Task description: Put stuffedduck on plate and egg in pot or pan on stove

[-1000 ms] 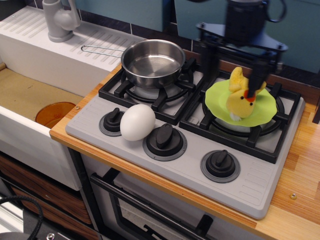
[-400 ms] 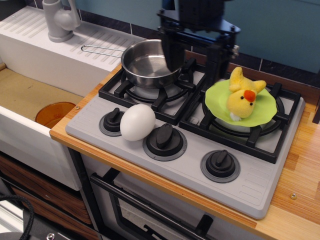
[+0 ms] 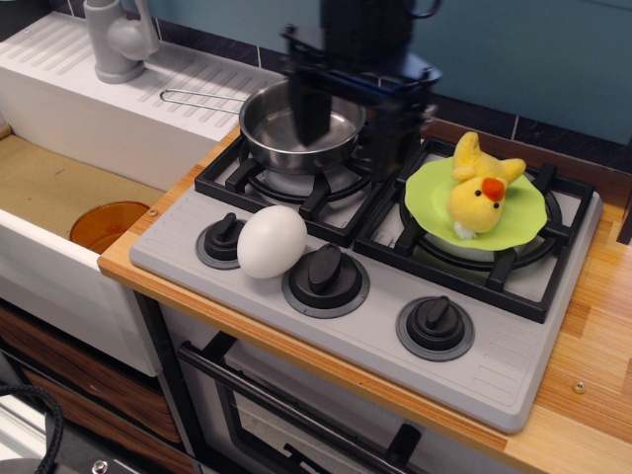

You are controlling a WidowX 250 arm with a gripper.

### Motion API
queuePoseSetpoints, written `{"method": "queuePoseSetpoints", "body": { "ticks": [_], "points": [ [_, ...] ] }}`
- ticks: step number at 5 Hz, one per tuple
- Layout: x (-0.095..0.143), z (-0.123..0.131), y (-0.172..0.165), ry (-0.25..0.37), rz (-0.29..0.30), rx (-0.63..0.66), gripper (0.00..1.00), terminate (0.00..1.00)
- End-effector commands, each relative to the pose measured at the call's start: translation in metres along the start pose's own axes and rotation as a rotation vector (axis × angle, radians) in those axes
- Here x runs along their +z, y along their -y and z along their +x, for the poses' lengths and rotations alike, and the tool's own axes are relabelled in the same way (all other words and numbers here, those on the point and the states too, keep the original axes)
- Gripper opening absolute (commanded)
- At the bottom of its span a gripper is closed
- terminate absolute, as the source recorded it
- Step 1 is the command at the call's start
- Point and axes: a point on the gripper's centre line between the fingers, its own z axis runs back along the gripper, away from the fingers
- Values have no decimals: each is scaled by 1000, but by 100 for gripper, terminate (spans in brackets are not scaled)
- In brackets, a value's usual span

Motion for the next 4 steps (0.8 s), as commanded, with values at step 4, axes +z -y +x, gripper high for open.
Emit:
{"method": "queuePoseSetpoints", "body": {
  "ticks": [4],
  "points": [
    [-4, -19, -50, 154, 129, 84, 100, 0]
  ]
}}
